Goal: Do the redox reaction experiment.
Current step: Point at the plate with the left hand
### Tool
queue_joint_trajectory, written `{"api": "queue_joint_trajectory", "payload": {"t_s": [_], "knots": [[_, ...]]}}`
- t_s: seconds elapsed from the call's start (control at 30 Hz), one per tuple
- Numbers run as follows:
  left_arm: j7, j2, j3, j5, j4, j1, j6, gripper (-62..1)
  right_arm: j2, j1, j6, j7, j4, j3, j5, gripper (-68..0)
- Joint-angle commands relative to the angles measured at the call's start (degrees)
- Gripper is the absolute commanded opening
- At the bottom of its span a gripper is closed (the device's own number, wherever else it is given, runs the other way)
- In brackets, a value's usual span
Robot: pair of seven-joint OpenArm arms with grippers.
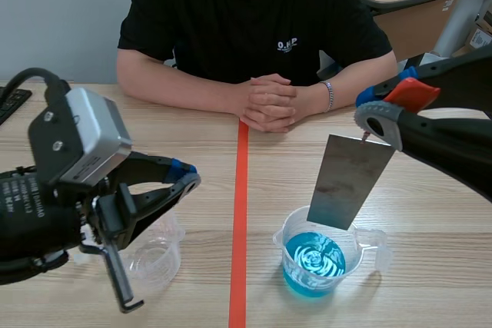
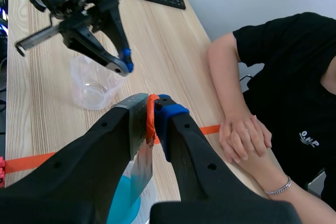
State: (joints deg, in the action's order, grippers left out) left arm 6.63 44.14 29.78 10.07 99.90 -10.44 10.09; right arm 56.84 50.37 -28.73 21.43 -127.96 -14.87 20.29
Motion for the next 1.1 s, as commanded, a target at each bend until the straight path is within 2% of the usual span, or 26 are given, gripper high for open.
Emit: {"api": "queue_joint_trajectory", "payload": {"t_s": [0.0, 0.3, 0.6, 0.9, 1.07], "knots": [[0.79, -0.96, 0.48, 0.55, -0.02, 1.09, -0.24, -56.1, 0.28, -0.68, 0.39, 1.03, -0.44, 0.00, 0.94, -65.8], [-2.91, -8.28, 7.48, -3.58, -5.97, 7.98, 2.34, -56.1, 0.28, -0.68, 0.39, 1.03, -0.44, 0.00, 0.94, -65.8], [-3.54, -13.14, 12.24, -3.85, -10.99, 12.28, 3.63, -56.1, 0.28, -0.68, 0.39, 1.01, -0.44, 0.00, 0.94, -65.8], [-3.78, -16.83, 14.19, -3.96, -13.44, 14.16, 6.01, -56.1, 0.28, -0.68, 0.39, 1.01, -0.44, 0.00, 0.94, -65.8], [-4.63, -18.64, 14.86, -4.59, -14.58, 14.75, 6.19, -56.1, 0.28, -0.68, 0.39, 1.01, -0.44, 0.00, 0.94, -65.8]]}}
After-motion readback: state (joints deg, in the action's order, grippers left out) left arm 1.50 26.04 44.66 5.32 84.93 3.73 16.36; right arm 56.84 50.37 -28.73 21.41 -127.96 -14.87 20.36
